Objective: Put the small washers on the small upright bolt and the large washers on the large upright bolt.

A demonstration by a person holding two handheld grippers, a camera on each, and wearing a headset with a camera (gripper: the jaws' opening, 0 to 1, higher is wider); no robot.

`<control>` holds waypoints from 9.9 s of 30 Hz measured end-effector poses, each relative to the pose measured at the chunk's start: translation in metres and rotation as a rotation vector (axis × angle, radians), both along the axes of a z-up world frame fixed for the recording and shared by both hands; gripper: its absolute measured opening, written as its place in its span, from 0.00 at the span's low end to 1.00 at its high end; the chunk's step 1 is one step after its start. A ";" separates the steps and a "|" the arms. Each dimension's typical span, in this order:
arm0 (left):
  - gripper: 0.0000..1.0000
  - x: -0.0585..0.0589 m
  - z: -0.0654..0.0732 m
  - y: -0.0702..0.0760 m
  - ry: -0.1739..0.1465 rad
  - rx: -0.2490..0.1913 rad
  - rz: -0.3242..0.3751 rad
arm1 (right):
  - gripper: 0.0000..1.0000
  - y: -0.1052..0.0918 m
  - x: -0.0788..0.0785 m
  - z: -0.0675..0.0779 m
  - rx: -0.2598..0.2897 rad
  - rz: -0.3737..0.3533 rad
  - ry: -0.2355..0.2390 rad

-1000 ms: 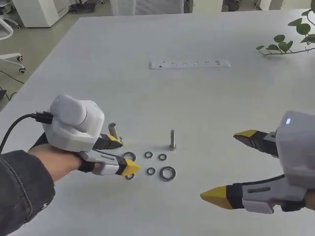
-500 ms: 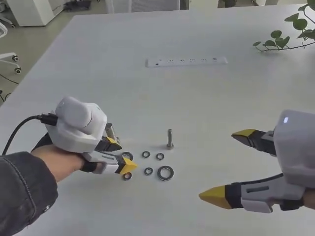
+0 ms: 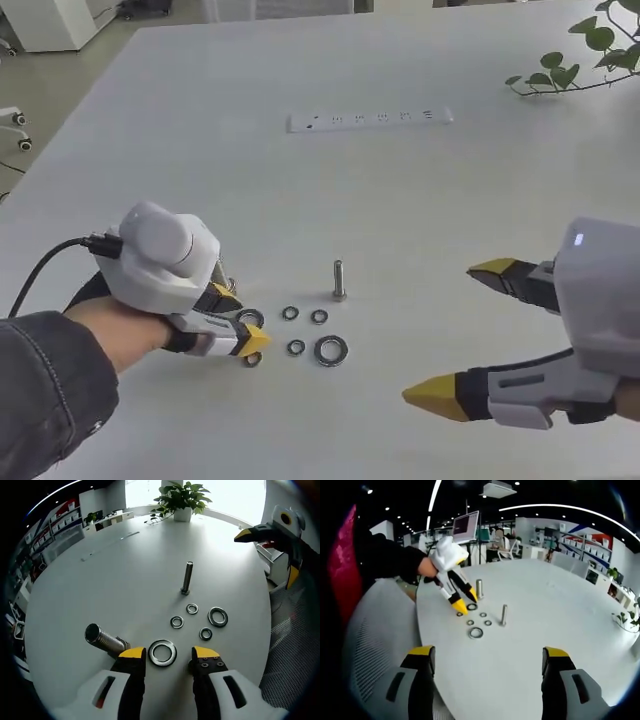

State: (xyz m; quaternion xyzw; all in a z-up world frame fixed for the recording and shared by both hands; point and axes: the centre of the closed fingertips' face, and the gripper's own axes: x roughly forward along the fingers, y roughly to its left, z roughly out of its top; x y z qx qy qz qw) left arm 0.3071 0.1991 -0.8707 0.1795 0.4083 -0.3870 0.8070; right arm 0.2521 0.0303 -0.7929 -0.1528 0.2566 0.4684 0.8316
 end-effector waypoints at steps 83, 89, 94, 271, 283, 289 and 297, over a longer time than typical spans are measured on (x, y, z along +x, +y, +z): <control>0.19 -0.002 0.003 0.004 -0.019 0.064 -0.040 | 0.86 -0.003 0.002 0.000 0.008 -0.013 -0.007; 0.19 -0.003 0.005 0.004 -0.018 0.069 -0.043 | 0.86 -0.002 0.002 0.000 0.011 -0.013 -0.008; 0.19 -0.004 0.007 0.004 -0.016 0.069 -0.043 | 0.86 -0.001 0.002 0.000 0.013 -0.011 -0.008; 0.20 0.044 0.019 0.041 0.010 0.231 -0.182 | 0.84 -0.006 -0.003 -0.027 0.017 -0.048 0.068; 0.20 0.041 0.017 0.040 0.034 0.296 -0.274 | 0.84 -0.005 -0.004 -0.030 0.016 -0.045 0.074; 0.20 0.041 0.017 0.041 0.039 0.317 -0.300 | 0.84 -0.005 -0.004 -0.031 0.018 -0.046 0.078; 0.21 0.044 0.017 0.040 0.033 0.327 -0.300 | 0.83 -0.002 -0.004 -0.032 0.019 -0.037 0.081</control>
